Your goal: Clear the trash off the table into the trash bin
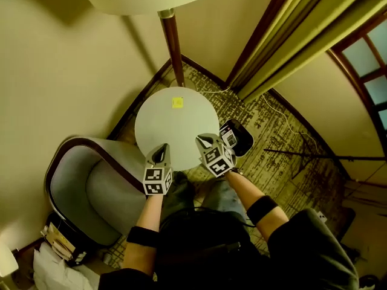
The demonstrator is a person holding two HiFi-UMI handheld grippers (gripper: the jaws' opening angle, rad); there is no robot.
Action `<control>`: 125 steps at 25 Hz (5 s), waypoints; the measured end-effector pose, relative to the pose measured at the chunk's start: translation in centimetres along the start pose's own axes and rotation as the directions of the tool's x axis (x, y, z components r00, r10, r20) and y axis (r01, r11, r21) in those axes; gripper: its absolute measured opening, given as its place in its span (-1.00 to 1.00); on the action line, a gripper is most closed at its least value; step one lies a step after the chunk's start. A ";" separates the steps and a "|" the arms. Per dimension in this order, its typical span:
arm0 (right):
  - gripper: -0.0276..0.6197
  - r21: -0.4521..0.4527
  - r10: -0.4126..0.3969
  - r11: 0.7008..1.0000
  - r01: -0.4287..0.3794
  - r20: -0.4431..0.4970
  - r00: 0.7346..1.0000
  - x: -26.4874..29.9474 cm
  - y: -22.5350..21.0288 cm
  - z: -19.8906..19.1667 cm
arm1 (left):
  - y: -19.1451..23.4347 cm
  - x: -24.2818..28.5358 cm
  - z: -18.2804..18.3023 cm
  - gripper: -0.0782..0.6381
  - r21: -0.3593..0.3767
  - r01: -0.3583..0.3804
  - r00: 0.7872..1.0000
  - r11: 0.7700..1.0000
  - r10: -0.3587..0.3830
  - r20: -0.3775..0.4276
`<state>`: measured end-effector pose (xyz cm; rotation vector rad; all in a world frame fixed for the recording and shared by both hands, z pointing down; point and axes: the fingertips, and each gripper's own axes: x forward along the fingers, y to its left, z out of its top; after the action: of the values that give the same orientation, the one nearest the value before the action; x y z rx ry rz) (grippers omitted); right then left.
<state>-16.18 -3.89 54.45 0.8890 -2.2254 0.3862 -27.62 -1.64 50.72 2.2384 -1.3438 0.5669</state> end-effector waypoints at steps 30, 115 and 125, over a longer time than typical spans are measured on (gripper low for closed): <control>0.08 -0.229 0.138 0.955 -0.189 -0.223 0.965 33.9 -11.5 -3.1 | 12.5 18.9 -5.0 -0.78 -0.115 -0.085 0.996 0.990 0.086 0.005; -0.75 0.700 -0.408 0.595 0.397 -0.162 0.898 -13.3 -16.8 -31.8 | -34.4 21.3 -8.8 -0.78 0.274 0.578 0.808 0.769 -0.491 -0.325; -0.74 0.754 -0.299 0.553 0.355 -0.219 0.929 1.3 -19.6 -45.4 | -30.7 33.2 -20.5 -0.78 0.192 0.491 0.832 0.850 -0.392 -0.393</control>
<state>19.37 3.88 88.02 1.6893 -1.7102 1.2515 12.05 -0.30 80.58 2.4226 -0.5572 0.9647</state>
